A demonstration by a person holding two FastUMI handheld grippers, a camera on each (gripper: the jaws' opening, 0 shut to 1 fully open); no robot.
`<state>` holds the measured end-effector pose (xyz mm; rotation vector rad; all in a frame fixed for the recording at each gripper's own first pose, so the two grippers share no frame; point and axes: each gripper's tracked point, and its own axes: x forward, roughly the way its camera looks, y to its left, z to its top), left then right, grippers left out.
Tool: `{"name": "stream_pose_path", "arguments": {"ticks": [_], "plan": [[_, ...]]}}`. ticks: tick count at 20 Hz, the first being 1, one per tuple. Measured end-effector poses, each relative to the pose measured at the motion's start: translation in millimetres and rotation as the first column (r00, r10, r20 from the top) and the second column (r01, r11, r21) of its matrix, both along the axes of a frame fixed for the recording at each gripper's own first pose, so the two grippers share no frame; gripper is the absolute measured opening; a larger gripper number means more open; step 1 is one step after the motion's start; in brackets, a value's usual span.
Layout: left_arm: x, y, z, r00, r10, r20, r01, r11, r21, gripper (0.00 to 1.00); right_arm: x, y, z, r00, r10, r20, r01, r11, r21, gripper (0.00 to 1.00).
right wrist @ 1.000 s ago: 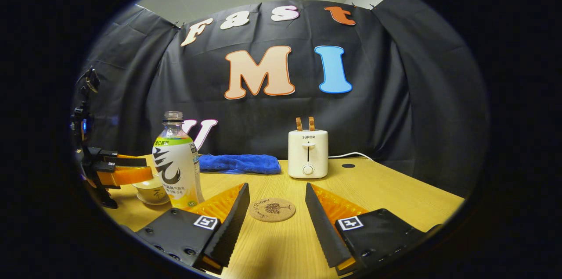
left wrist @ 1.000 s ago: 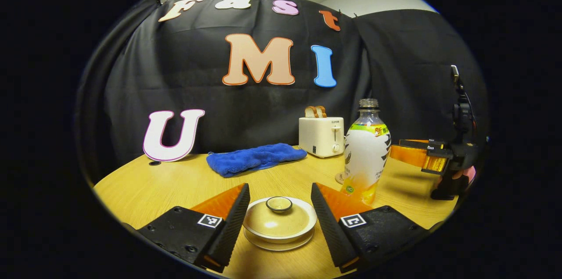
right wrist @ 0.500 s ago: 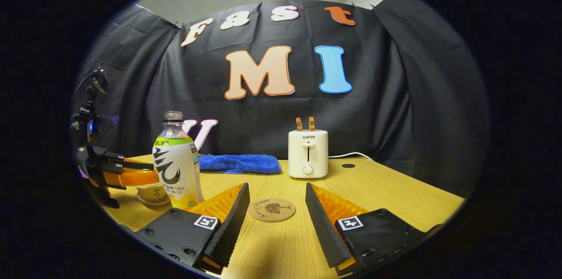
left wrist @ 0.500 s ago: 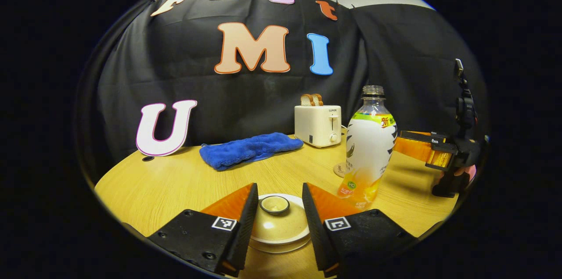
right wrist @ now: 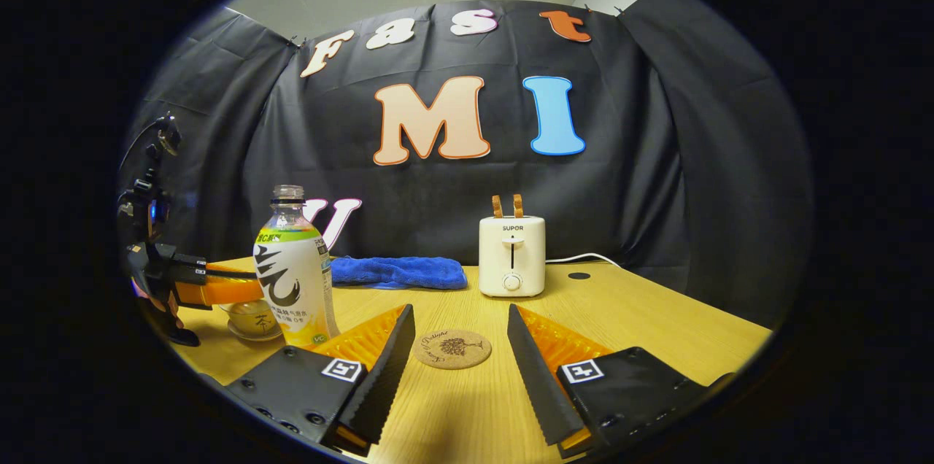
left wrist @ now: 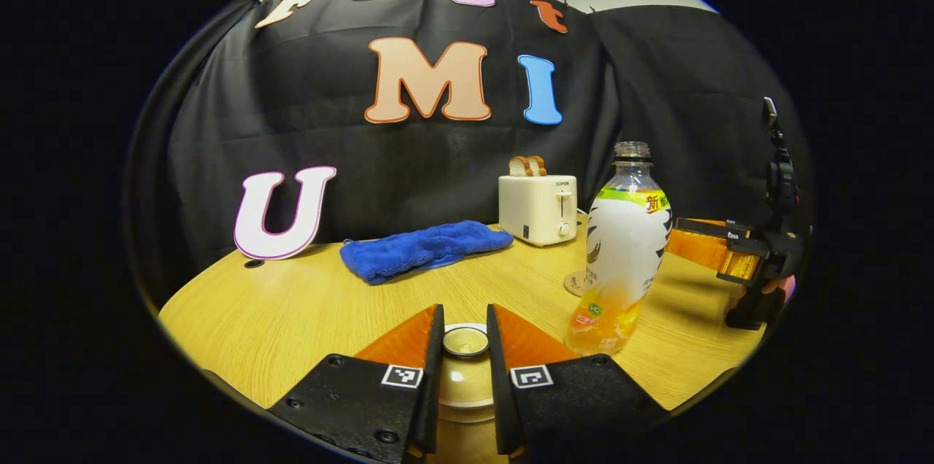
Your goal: Open the teacup lid with one hand, grasp the water bottle and pour water into the teacup with the other hand; after pouring, place the water bottle on the coaster and then close the teacup lid.
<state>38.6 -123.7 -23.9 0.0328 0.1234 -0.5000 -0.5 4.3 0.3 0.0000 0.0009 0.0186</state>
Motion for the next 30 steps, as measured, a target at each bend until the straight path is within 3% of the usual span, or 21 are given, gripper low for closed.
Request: {"name": "stream_pose_path", "arguments": {"ticks": [5, 6, 14, 15, 16, 17, 18, 20, 22, 24, 28, 30], "plan": [[-1, 9, 14, 0.997, 0.039, 0.063, -0.035, 0.998, -0.054, 0.29, 0, 0, 0, 1.0, 0.0, 0.0, 0.0, 1.0, 0.0, 0.78], [-2, 10, 16, 0.996, 0.048, 0.079, -0.043, 0.997, -0.06, 0.29, 0, 0, 0, 1.0, 0.0, 0.0, 0.0, 1.0, 0.0, 0.87], [1, 30, 19, 0.982, 0.159, 0.102, -0.152, 0.986, -0.072, 0.29, -1, 10, 0, 0.999, 0.051, 0.0, -0.051, 0.999, 0.002, 0.87], [0, 33, 20, 0.979, 0.172, 0.105, -0.165, 0.984, -0.072, 0.29, -2, 14, 0, 0.998, 0.071, 0.0, -0.071, 0.998, 0.003, 0.79], [0, 36, 19, 0.976, 0.189, 0.104, -0.182, 0.981, -0.072, 0.29, -2, 20, -1, 0.995, 0.096, -0.001, -0.096, 0.995, 0.004, 0.88], [0, 41, 20, 0.972, 0.209, 0.106, -0.202, 0.977, -0.073, 0.29, -3, 26, -1, 0.992, 0.123, -0.002, -0.123, 0.992, 0.005, 0.78], [0, 46, 20, 0.967, 0.232, 0.105, -0.225, 0.972, -0.072, 0.29, -5, 31, -1, 0.989, 0.15, -0.003, -0.149, 0.989, 0.006, 0.87], [-2, 54, 20, 0.956, 0.274, 0.104, -0.268, 0.961, -0.07, 0.29, -8, 41, -1, 0.98, 0.198, -0.004, -0.198, 0.98, 0.009, 0.83], [-3, 59, 19, 0.949, 0.298, 0.104, -0.292, 0.954, -0.069, 0.29, -12, 52, -2, 0.971, 0.239, -0.006, -0.239, 0.971, 0.011, 0.87], [-3, 61, 20, 0.945, 0.309, 0.104, -0.303, 0.95, -0.068, 0.29, -15, 65, -3, 0.958, 0.288, -0.01, -0.288, 0.958, 0.013, 0.78], [-5, 63, 20, 0.945, 0.309, 0.107, -0.303, 0.951, -0.068, 0.29, -26, 95, -4, 0.921, 0.389, -0.014, -0.389, 0.921, 0.019, 0.78], [-6, 63, 19, 0.946, 0.305, 0.105, -0.3, 0.952, -0.065, 0.29, -28, 102, -4, 0.914, 0.404, -0.018, -0.404, 0.914, 0.02, 0.87]]}}
